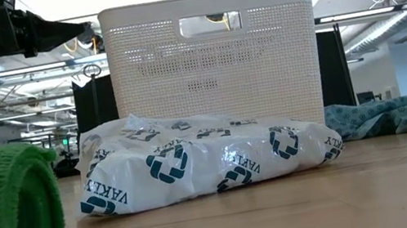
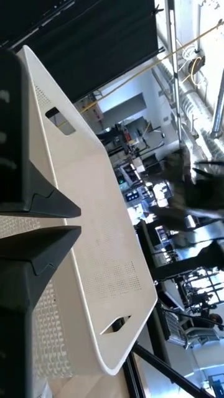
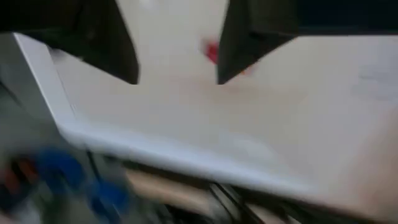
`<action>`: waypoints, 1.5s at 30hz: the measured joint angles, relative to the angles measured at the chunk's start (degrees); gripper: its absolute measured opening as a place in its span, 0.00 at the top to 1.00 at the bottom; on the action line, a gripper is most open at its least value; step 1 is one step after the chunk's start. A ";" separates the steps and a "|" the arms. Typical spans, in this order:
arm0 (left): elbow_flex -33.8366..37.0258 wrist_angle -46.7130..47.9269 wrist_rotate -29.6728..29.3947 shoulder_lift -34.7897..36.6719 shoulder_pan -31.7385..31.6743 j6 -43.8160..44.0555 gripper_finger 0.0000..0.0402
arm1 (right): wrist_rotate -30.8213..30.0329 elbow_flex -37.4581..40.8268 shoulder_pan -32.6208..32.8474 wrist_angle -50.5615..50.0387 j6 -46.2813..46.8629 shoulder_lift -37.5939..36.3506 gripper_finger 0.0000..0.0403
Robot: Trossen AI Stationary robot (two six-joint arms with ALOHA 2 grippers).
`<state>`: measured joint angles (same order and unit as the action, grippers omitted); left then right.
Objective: Pick & place medical supplies in basket/bin
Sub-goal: Put the mailer bag into the white bin
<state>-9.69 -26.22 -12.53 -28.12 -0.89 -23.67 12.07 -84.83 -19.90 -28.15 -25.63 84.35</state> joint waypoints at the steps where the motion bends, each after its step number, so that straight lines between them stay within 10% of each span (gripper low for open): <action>1: 0.00 0.08 0.00 0.00 0.01 0.08 0.91 | 3.83 0.14 0.18 -0.68 -0.56 -2.70 0.56; 8: 0.00 1.34 0.00 0.00 0.00 1.47 0.91 | 19.42 12.28 0.16 0.17 1.60 -21.92 0.97; 23: 0.00 2.16 0.00 0.00 0.01 10.31 0.91 | 13.61 60.50 9.78 42.42 31.33 -53.45 1.00; 45: 0.00 2.16 -0.64 0.00 0.02 11.33 0.91 | -3.25 73.19 12.02 36.90 22.88 -66.49 1.00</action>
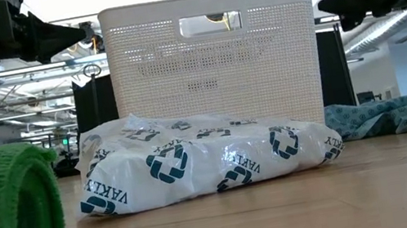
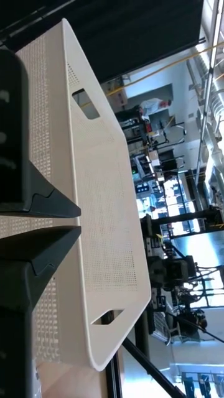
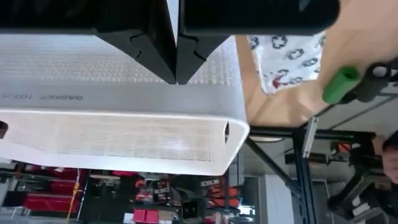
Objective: Pick & place medical supplies in basket/bin
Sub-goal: Put the mailer bag into the white bin
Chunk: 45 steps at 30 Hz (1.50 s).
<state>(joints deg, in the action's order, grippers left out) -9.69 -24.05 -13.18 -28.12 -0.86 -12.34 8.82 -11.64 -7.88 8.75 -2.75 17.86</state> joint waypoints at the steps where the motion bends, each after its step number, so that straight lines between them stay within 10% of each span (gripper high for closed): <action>1: 0.00 0.00 0.01 0.00 -0.02 0.03 0.91 | -0.08 0.16 0.00 0.00 -0.58 0.00 1.00; 18: -5.81 1.83 -3.19 -1.74 3.23 -1.00 0.91 | 6.47 0.33 0.00 0.39 -4.40 -0.02 1.00; 30: -40.76 29.02 -32.14 -34.11 27.84 0.61 0.91 | 6.47 0.33 0.00 2.77 -3.77 -0.02 1.00; 45: -61.98 55.51 -33.39 -63.26 37.88 35.23 0.79 | 6.51 0.33 0.00 3.25 -2.66 0.03 1.00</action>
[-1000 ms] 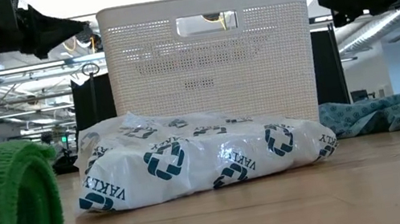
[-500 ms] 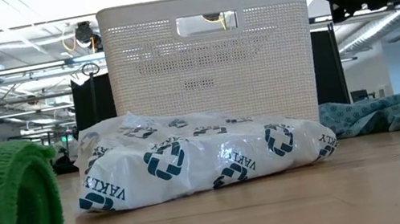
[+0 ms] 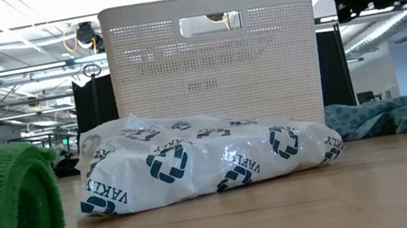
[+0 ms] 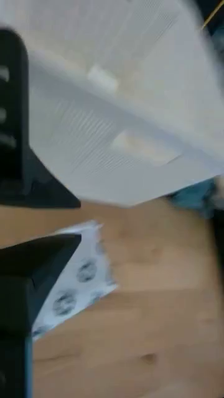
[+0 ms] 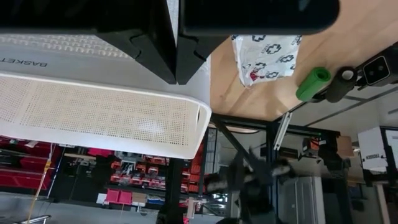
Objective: Pick & place medical supplies in basket/bin
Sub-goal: Put the mailer bag into the white bin
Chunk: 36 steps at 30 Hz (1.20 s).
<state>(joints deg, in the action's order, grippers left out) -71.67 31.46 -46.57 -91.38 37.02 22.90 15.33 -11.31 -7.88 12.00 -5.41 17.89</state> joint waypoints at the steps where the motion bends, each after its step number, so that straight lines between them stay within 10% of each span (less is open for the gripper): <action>1: 0.04 0.82 1.33 -0.66 0.02 1.57 0.75 | 0.00 0.00 0.00 0.07 -0.04 0.00 1.00; 13: 0.76 3.56 14.14 -1.32 -4.16 18.20 0.26 | -0.06 0.00 0.00 0.12 0.10 0.00 1.00; 36: 0.85 1.42 28.78 -13.20 -14.50 16.49 0.27 | -0.04 -0.02 0.00 -0.40 1.41 0.07 1.00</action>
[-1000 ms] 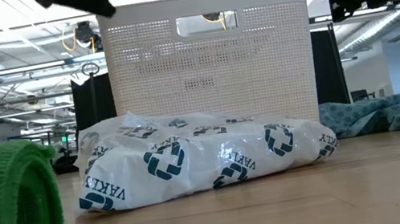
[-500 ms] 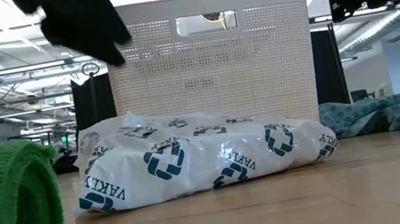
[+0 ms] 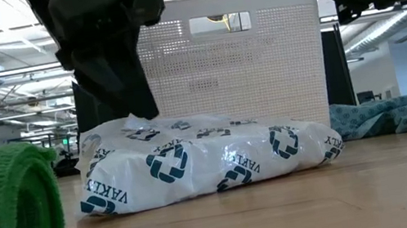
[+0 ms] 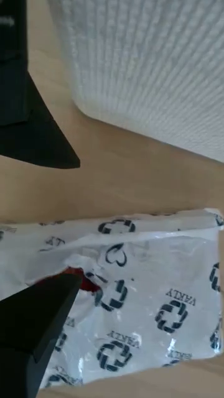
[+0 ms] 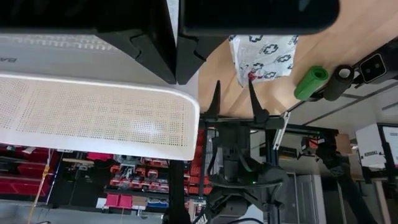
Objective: Pick & place medical supplies in basket/bin
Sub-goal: Put the mailer bag into the white bin
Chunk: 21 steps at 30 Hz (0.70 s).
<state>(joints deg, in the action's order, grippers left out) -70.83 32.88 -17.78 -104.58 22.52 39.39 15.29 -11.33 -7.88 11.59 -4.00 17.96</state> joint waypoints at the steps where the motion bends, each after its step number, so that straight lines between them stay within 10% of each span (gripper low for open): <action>1: 0.00 -0.28 0.44 -0.36 -0.11 0.02 0.27 | 0.00 0.00 0.00 -0.15 -0.03 0.02 1.00; 9: -0.11 -0.47 2.56 -2.94 -0.15 -0.66 0.31 | 0.01 -0.02 0.00 -0.38 -0.10 0.50 1.00; 18: -0.09 0.95 6.15 -2.55 0.29 -7.61 0.93 | -0.02 -0.04 0.00 0.18 -0.84 0.87 1.00; 21: 0.00 1.32 6.49 -1.92 1.07 -10.13 0.96 | -0.02 -0.04 0.00 0.17 -1.21 0.88 1.00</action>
<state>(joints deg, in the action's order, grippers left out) -70.83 34.19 -11.30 -106.50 23.59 29.26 15.27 -11.38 -7.88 11.76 -5.21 18.84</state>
